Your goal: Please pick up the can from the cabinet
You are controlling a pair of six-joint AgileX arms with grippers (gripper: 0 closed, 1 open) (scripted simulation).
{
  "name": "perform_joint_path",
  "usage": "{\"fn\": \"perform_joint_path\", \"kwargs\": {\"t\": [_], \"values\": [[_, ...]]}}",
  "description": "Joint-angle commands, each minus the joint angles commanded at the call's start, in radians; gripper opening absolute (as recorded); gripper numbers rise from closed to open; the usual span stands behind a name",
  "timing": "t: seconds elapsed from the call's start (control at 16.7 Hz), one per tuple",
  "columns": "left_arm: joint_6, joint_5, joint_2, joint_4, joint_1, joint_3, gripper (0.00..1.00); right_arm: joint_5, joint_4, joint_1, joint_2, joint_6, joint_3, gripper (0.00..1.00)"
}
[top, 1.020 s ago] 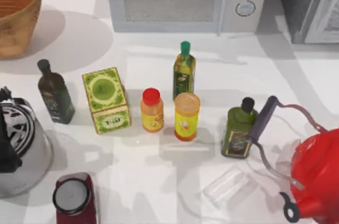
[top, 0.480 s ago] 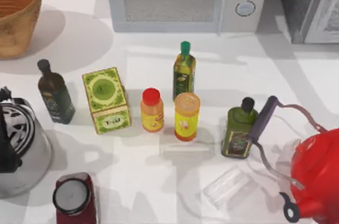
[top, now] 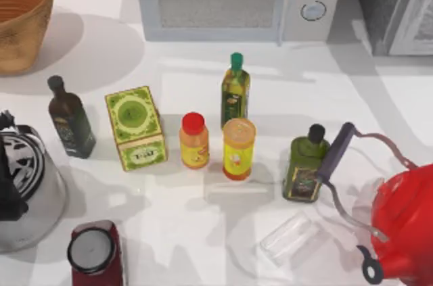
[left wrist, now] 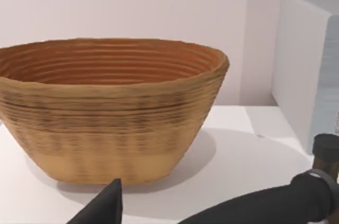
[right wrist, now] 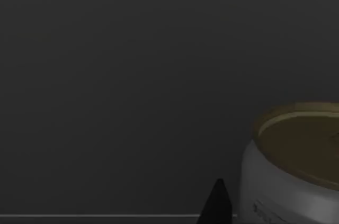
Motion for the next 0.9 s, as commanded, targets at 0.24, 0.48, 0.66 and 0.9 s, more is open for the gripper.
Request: {"fn": "perform_joint_path", "kwargs": {"t": [0.24,0.48,0.66,0.9], "values": [[0.0,0.0,0.0,0.0,0.0,0.0,1.0,0.021,-0.026,0.026,-0.04,0.003,-0.018,0.0],[0.0,0.0,0.0,0.0,0.0,0.0,1.0,0.111,-0.134,0.118,-0.224,0.004,-0.088,0.0],[0.0,0.0,0.0,0.0,0.0,0.0,1.0,0.187,-0.225,0.196,-0.383,0.002,-0.147,0.0],[0.0,0.0,0.0,0.0,0.0,0.0,1.0,0.236,-0.283,0.246,-0.462,0.001,-0.182,0.0]]}}
